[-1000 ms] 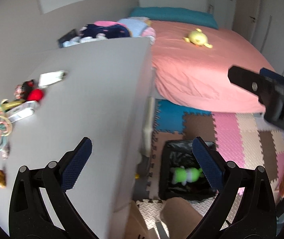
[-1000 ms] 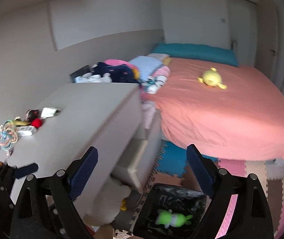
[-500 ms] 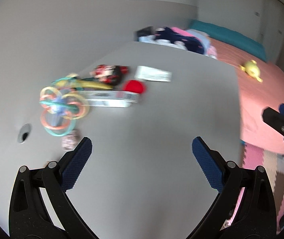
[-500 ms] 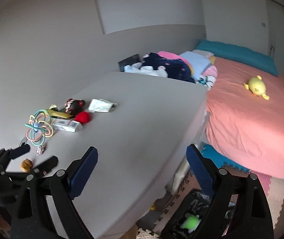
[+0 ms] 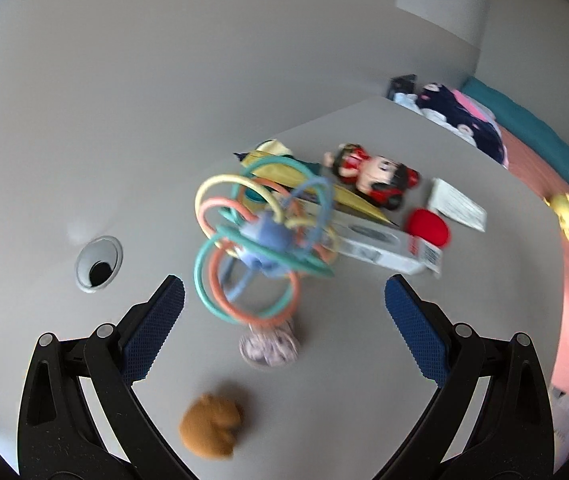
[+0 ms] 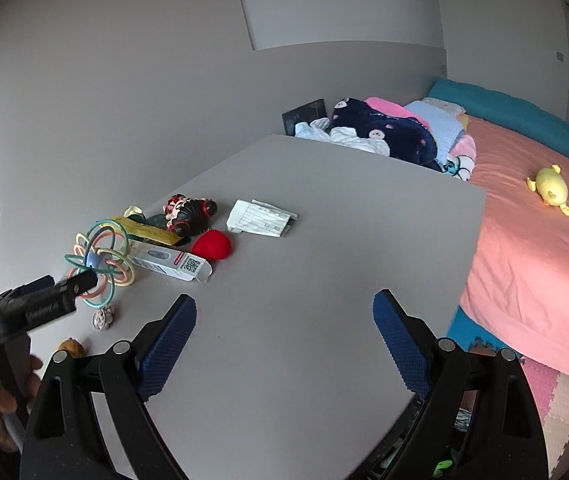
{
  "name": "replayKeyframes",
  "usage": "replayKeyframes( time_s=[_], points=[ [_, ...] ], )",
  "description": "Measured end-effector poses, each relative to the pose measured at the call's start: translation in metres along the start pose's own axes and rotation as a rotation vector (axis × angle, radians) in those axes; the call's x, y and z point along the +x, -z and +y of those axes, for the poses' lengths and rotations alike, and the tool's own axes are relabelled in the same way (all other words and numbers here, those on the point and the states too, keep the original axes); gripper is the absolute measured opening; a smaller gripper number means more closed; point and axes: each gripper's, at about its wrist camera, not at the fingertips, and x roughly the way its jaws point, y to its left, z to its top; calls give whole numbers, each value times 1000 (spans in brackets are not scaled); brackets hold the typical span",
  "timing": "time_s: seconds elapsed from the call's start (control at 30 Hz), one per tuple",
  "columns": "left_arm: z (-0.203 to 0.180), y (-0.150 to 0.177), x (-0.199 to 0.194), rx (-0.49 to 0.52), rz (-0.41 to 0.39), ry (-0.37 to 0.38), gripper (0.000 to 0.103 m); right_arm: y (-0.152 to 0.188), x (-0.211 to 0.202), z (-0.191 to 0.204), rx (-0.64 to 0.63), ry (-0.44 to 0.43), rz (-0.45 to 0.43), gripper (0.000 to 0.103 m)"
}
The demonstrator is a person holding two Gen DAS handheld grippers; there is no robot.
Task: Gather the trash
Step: 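Grasp the rainbow ring teether with the left gripper, then grasp the white thermometer box with the right gripper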
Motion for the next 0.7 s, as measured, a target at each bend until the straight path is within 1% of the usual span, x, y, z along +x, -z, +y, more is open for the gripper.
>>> replayKeyframes(
  time_s=[0.2,0.27,0.3,0.37,0.43,0.57,0.6,0.67,0.7],
  points=[
    [11,-13,30,-37,31,16,97,-5,24,9,-26,-15,24,90],
    [14,-16,38,-53,39,32,97,-6,31,11,-31,-24,29,90],
    [16,-17,40,-59,38,38,96,-6,35,13,-34,-31,33,90],
    [20,-18,44,-69,35,61,91,-7,41,17,-42,-38,38,90],
    [24,-18,44,-79,24,77,88,-8,47,21,-49,-46,46,90],
    [30,-18,40,-74,2,100,74,-9,59,32,-66,-75,58,90],
    [35,-19,36,-79,-10,109,66,-9,61,35,-73,-79,59,90],
    [43,-22,28,-91,-35,114,53,-10,66,43,-86,-91,65,90],
    [50,-23,24,-110,-40,128,51,-11,68,47,-91,-100,66,90]
  ],
)
